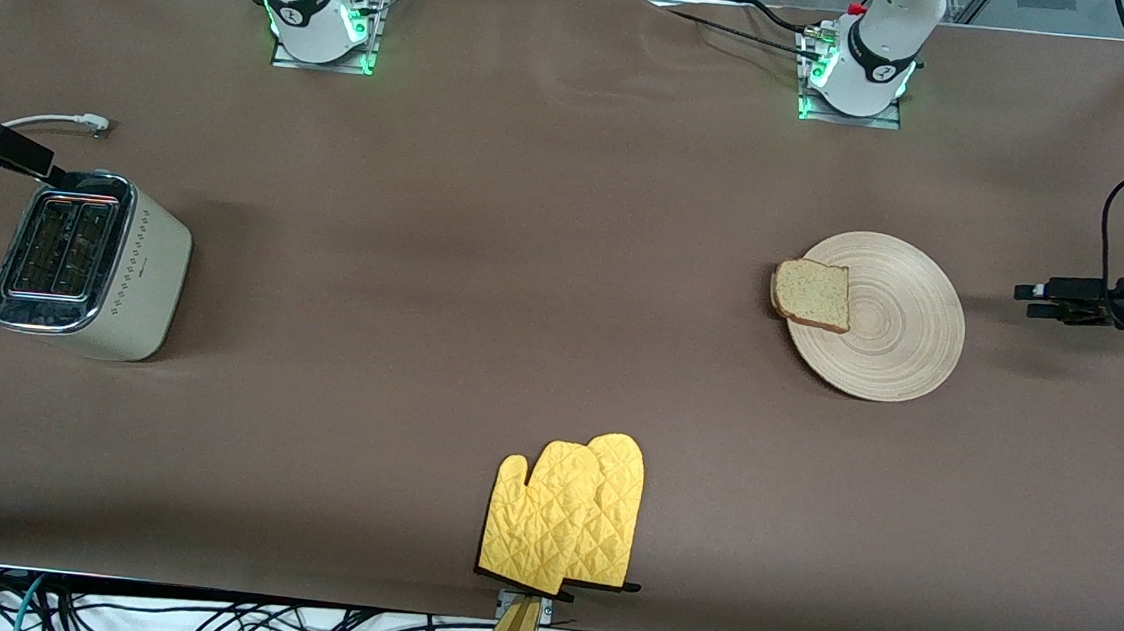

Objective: Move plate and put bread in toaster
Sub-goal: 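Move the left gripper down to the wooden plate's rim, then close the left gripper on the wooden plate's rim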

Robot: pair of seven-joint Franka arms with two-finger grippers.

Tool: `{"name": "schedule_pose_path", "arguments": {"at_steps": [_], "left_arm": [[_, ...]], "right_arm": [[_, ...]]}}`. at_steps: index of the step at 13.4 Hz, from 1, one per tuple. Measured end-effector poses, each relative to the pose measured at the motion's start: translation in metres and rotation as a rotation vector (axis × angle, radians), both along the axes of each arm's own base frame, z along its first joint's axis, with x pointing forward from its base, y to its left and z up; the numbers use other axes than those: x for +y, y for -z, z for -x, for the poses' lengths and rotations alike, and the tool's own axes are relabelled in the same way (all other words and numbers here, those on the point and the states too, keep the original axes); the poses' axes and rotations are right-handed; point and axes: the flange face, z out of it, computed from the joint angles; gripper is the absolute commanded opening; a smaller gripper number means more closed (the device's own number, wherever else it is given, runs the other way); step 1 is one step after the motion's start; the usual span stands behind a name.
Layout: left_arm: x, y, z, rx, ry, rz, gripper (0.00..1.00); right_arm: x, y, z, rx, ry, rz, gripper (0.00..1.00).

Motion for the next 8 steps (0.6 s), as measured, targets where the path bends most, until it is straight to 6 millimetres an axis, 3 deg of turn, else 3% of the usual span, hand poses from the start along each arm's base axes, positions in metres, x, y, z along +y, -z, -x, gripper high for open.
{"name": "schedule_pose_path", "arguments": {"at_steps": [4, 8], "left_arm": [[-0.018, 0.051, -0.001, 0.014, -0.038, 0.120, 1.00], [-0.032, 0.069, -0.003, 0.020, -0.032, 0.163, 1.00]], "right_arm": [[0.000, 0.001, 0.000, 0.001, 0.000, 0.000, 1.00], [0.000, 0.001, 0.000, 0.001, 0.000, 0.000, 1.00]]}}
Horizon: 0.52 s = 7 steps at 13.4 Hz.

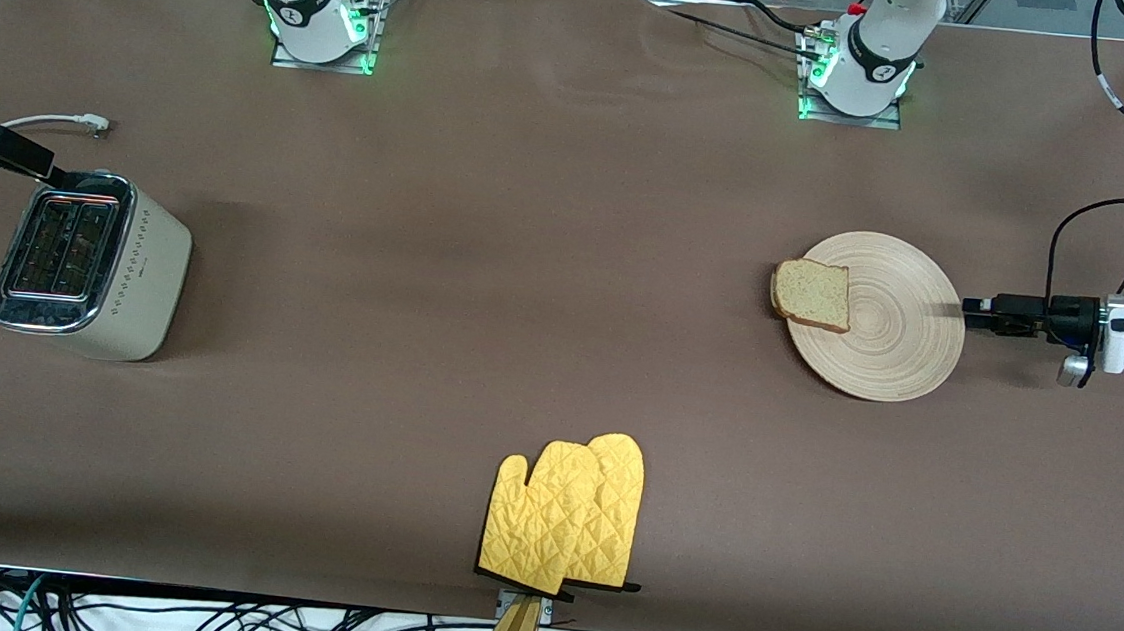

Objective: Move plate and put bread in toaster
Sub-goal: 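Close the left gripper on the wooden plate's rim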

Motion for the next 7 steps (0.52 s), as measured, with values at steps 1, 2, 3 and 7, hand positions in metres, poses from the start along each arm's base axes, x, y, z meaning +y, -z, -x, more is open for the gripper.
{"name": "schedule_pose_path", "arguments": {"at_steps": [1, 2, 3, 7], "left_arm": [[-0.002, 0.002, 0.000, 0.001, 0.001, 0.002, 1.00], [-0.002, 0.005, -0.001, 0.000, 0.000, 0.000, 1.00], [-0.002, 0.007, -0.001, -0.001, -0.003, -0.004, 1.00], [-0.009, 0.021, -0.001, 0.009, -0.001, 0.008, 0.89]], "right_arm": [[0.000, 0.000, 0.000, 0.000, 0.000, 0.000, 1.00], [0.000, 0.000, 0.000, 0.000, 0.000, 0.000, 1.00], [0.000, 0.000, 0.000, 0.000, 0.000, 0.000, 1.00], [0.000, 0.002, -0.001, 0.003, 0.000, 0.000, 1.00]]}}
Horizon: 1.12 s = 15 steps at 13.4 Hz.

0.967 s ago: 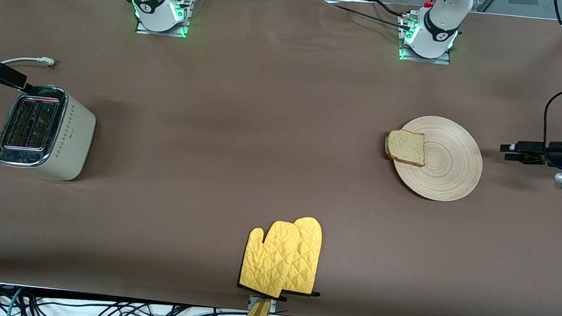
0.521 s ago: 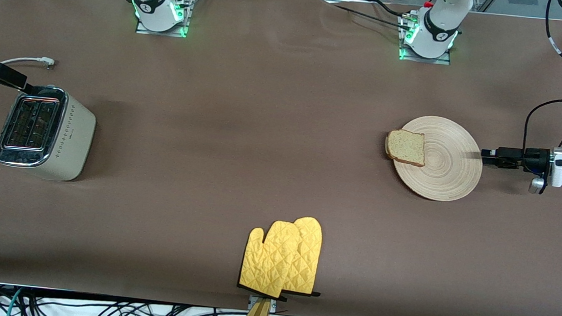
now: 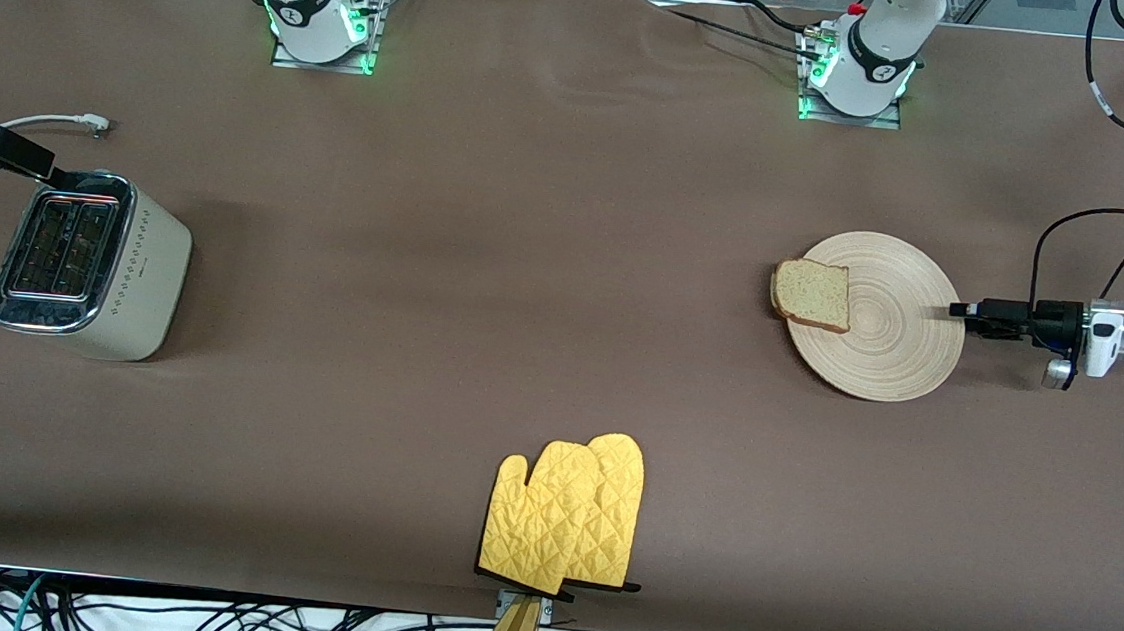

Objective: Move plate and put bread in toaster
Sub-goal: 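Close the left gripper on the wooden plate's rim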

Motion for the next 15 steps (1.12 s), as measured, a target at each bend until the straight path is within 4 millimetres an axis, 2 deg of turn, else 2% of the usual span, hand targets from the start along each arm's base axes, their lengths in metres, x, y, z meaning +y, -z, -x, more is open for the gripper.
{"name": "schedule_pose_path", "arguments": {"at_steps": [3, 5, 8, 9, 12, 15], "left_arm": [[-0.010, 0.004, -0.003, -0.005, -0.003, 0.024, 0.74], [-0.010, 0.009, -0.003, -0.023, 0.003, 0.022, 0.63], [-0.011, 0.020, 0.002, -0.052, 0.007, 0.006, 0.54], [-0.010, 0.021, 0.003, -0.064, 0.007, 0.006, 0.47], [-0.011, 0.027, 0.005, -0.081, 0.006, -0.008, 0.02], [-0.015, 0.026, 0.006, -0.079, 0.004, 0.007, 0.00]], "right_arm": [[0.000, 0.001, 0.000, 0.001, 0.000, 0.000, 1.00], [0.000, 0.000, 0.000, 0.001, 0.000, 0.000, 1.00], [0.000, 0.000, 0.000, 0.000, 0.000, 0.000, 1.00], [0.000, 0.000, 0.000, 0.000, 0.000, 0.000, 1.00], [0.000, 0.000, 0.000, 0.000, 0.000, 0.000, 1.00], [0.000, 0.000, 0.000, 0.000, 0.000, 0.000, 1.00]]}}
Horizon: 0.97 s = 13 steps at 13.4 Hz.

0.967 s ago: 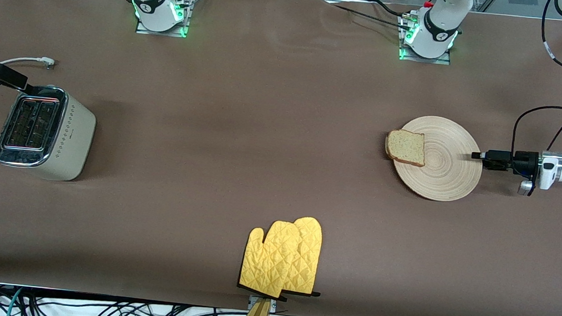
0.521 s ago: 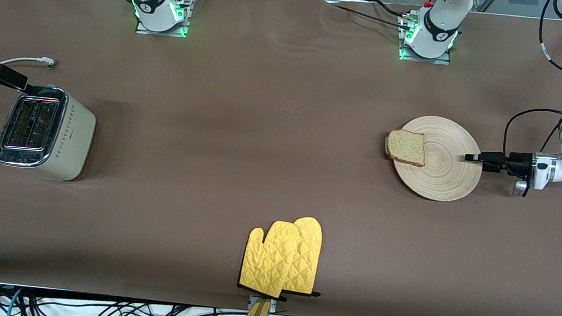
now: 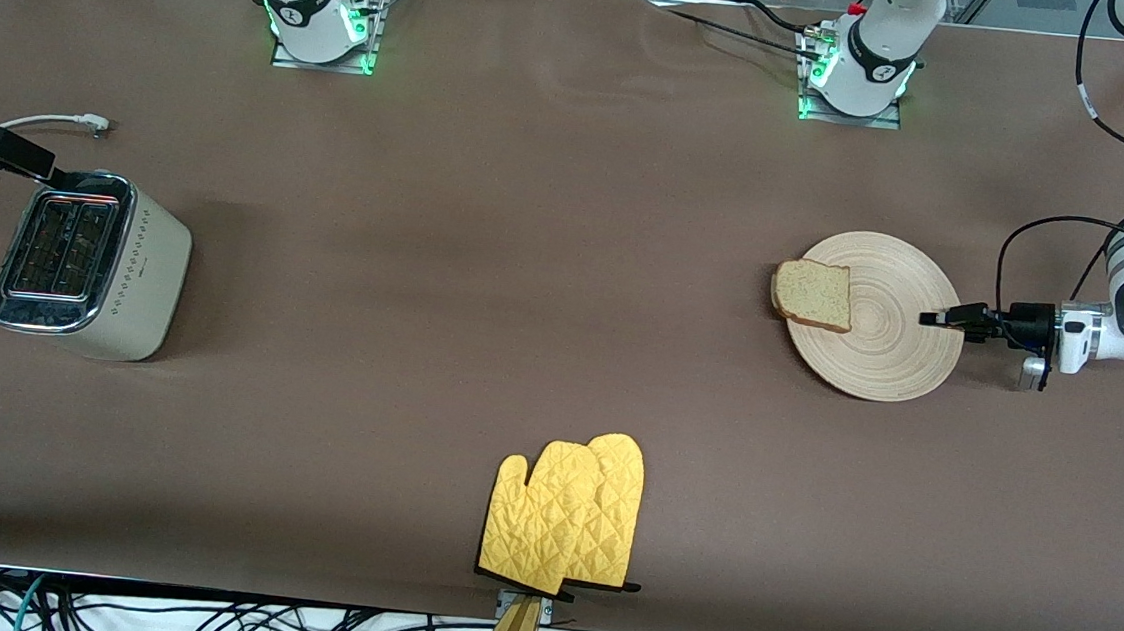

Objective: Move plate and put bread in toaster
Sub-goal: 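Close the left gripper on the wooden plate's rim, then slide the plate with the left gripper toward the table's middle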

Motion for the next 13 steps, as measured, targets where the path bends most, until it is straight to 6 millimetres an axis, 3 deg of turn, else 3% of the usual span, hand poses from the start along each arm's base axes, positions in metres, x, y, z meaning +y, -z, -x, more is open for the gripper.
{"name": "schedule_pose_path", "arguments": {"at_steps": [6, 13], "left_arm": [[-0.005, 0.001, -0.001, -0.005, 0.007, 0.008, 0.00], [-0.090, -0.013, -0.044, -0.079, 0.052, 0.109, 0.00]], "right_arm": [[0.000, 0.000, 0.000, 0.000, 0.000, 0.000, 1.00], [0.000, 0.000, 0.000, 0.000, 0.000, 0.000, 1.00]]}}
